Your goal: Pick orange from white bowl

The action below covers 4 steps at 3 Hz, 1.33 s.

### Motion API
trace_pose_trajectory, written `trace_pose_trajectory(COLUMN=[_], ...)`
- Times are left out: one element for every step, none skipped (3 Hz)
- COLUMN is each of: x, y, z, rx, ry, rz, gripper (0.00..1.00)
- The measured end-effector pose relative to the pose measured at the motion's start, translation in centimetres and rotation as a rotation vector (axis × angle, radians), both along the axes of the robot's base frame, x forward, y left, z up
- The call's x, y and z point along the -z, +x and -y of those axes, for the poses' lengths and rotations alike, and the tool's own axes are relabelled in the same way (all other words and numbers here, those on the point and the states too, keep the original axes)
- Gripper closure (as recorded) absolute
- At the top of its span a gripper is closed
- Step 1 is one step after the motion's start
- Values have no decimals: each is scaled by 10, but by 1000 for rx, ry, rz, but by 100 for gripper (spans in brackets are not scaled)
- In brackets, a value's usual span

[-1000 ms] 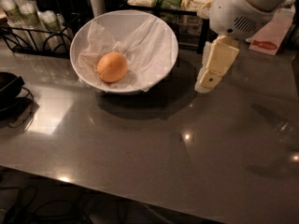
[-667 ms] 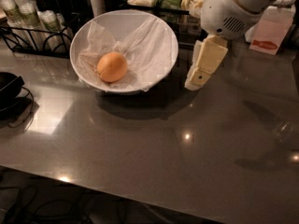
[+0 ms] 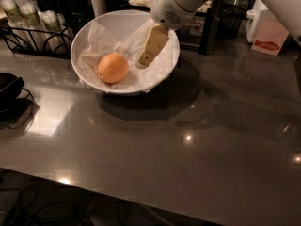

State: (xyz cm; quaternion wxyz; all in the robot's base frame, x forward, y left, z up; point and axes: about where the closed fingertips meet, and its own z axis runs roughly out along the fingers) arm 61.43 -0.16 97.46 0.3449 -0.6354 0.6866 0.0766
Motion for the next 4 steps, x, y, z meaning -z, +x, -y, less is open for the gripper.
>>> trace_pose_trajectory(x=[0,2,15,21], y=[0,2,14,30], z=[-1,-7,-43,-73], rx=[-2,-7,-31,-42], ry=[1,19,115,156], rz=[0,1,-18,-34], gripper=[0,0,0,0])
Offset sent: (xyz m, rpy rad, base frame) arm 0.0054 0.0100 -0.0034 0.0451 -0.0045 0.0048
